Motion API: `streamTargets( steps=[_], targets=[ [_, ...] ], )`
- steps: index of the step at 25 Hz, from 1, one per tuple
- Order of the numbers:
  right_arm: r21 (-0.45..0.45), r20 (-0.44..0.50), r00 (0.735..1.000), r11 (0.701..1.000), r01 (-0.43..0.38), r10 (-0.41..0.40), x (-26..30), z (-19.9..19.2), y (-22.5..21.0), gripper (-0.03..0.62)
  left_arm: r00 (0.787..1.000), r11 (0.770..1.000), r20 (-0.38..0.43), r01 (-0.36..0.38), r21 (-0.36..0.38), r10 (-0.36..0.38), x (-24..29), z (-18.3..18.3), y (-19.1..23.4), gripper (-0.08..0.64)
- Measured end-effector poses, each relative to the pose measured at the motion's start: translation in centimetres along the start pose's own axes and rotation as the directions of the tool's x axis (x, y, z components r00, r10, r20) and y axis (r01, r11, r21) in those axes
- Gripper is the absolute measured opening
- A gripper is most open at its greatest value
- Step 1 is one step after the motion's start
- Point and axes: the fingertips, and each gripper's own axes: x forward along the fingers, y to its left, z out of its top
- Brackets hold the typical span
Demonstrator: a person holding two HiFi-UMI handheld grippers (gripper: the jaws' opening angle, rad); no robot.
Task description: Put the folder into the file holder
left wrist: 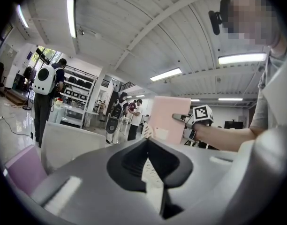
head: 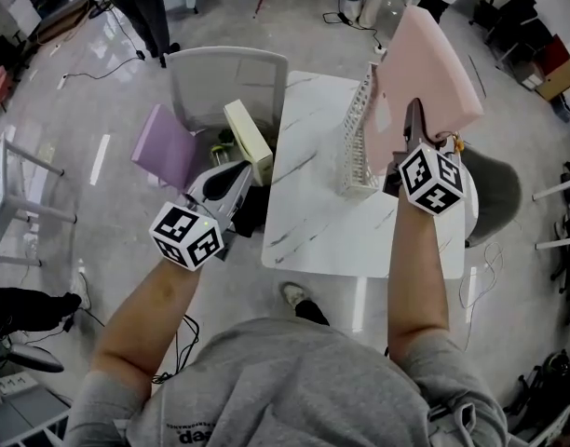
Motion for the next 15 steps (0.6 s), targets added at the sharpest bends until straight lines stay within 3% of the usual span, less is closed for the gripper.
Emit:
streamTargets(
  steps=[15],
  targets=[
    [0.006, -0.021, 1.000, 1.000, 0.007, -0.007, -0.3, -7.8, -0.6, 0.124, 0.993, 0.999, -0.114, 0.000, -0.049, -0.006, -0.9, -6.1, 0.8, 0.060]
  ],
)
